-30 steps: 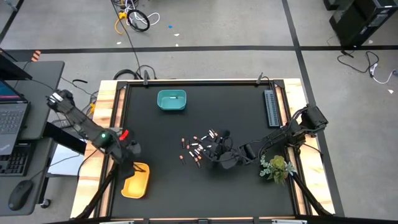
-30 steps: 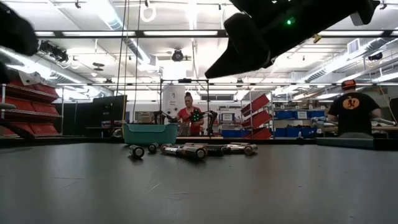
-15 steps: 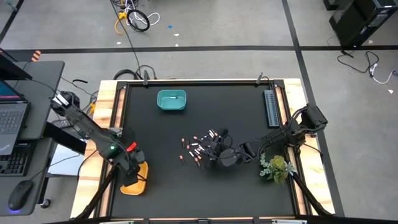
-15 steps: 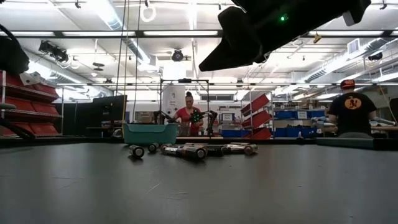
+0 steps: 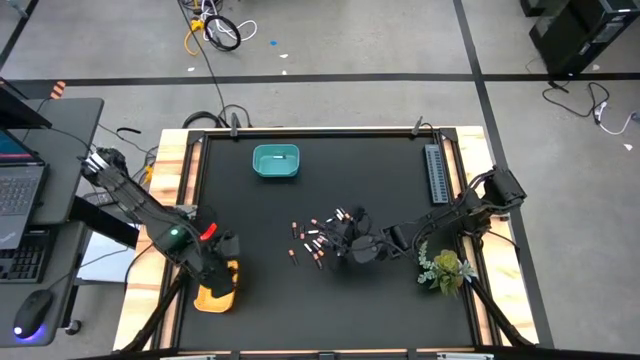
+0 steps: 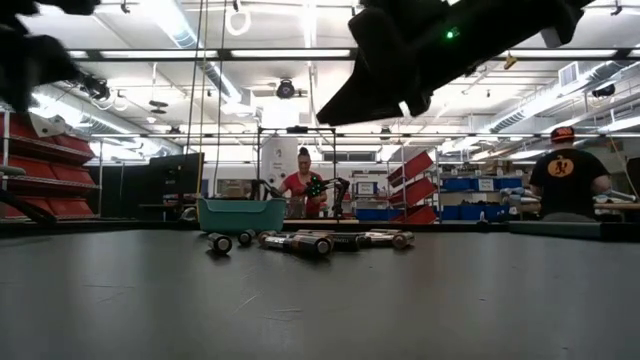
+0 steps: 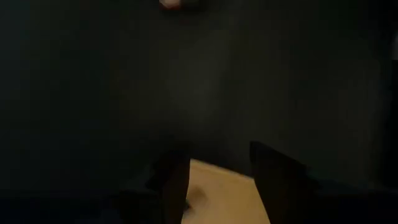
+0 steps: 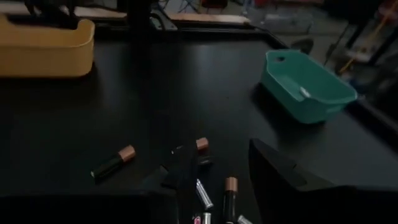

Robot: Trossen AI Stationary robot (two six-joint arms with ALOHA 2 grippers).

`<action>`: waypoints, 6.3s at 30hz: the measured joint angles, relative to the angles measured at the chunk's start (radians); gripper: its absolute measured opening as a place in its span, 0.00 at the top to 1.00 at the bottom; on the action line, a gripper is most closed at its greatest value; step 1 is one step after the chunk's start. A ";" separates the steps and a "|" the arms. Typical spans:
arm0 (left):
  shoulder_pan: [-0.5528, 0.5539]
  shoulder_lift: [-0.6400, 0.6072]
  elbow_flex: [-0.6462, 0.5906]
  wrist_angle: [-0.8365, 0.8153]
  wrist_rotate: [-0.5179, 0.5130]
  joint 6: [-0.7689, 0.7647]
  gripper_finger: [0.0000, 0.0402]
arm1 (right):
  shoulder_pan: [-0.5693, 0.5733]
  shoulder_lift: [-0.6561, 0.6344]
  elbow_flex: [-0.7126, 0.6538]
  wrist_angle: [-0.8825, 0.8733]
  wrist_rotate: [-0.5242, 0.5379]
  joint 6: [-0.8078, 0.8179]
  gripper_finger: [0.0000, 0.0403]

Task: Sort batteries
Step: Put the black battery into the yellow bin

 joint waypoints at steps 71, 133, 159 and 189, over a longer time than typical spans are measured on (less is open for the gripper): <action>0.502 0.532 0.018 0.610 0.343 1.204 0.88 | 0.120 -0.015 0.000 -0.267 0.090 0.096 0.77; -0.246 -0.077 -0.036 -0.112 -0.083 -0.192 0.59 | 0.174 -0.123 -0.063 -0.177 0.246 0.130 0.77; 0.402 -0.076 -0.230 0.684 -0.269 0.919 0.61 | -0.280 -0.180 -0.259 -0.208 -0.264 0.152 0.77; 0.626 -0.115 -0.484 1.110 -0.197 0.893 0.61 | -0.332 0.001 -0.291 -0.037 -0.268 0.127 0.77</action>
